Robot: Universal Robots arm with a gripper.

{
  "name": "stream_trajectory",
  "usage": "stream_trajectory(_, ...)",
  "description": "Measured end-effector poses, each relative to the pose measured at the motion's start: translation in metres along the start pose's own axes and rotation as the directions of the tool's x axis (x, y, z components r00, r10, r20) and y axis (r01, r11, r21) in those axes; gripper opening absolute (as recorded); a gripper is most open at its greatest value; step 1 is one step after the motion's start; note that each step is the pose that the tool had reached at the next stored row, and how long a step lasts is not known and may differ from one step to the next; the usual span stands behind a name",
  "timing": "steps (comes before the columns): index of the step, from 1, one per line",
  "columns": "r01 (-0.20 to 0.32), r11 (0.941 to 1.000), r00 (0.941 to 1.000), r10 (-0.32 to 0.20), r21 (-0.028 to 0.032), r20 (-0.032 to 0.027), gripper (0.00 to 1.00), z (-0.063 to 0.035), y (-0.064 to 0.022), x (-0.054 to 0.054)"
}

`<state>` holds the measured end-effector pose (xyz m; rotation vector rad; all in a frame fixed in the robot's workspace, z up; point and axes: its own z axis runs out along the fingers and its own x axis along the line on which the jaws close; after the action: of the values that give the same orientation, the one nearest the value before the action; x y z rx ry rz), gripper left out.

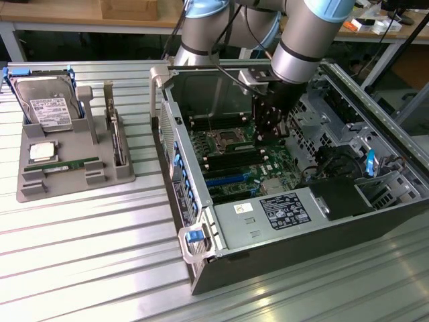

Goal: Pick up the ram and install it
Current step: 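Insert the ram into the slot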

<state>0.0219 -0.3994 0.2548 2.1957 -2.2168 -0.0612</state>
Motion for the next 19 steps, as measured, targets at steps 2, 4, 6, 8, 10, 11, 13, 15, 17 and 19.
stream_trajectory(2,0.000,1.0000,1.0000,0.000,-0.0001,-0.0001,0.12,0.0010,0.0087,0.007)
stream_trajectory(4,0.000,1.0000,1.0000,0.000,0.0000,0.0000,0.12,0.0028,0.0187,0.011)
stream_trajectory(6,0.000,1.0000,1.0000,0.000,-0.0001,-0.0001,0.12,0.0052,0.0234,0.011)
stream_trajectory(8,0.001,1.0000,1.0000,-0.001,-0.0001,-0.0002,0.12,0.0068,0.0238,0.012)
stream_trajectory(10,0.003,1.0000,1.0000,-0.003,-0.0001,-0.0001,0.12,0.0087,0.0241,0.012)
stream_trajectory(11,0.003,1.0000,1.0000,-0.003,0.0000,-0.0002,0.12,0.0094,0.0245,0.012)
stream_trajectory(13,0.003,1.0000,1.0000,-0.003,-0.0001,-0.0002,0.12,0.0108,0.0259,0.012)
stream_trajectory(15,0.003,1.0000,1.0000,-0.003,-0.0001,-0.0002,0.12,0.0136,0.0268,0.012)
stream_trajectory(17,0.003,1.0000,1.0000,-0.003,-0.0001,-0.0002,0.12,0.0161,0.0267,0.012)
stream_trajectory(19,0.003,1.0000,1.0000,-0.003,-0.0002,-0.0005,0.12,0.0171,0.0267,0.012)
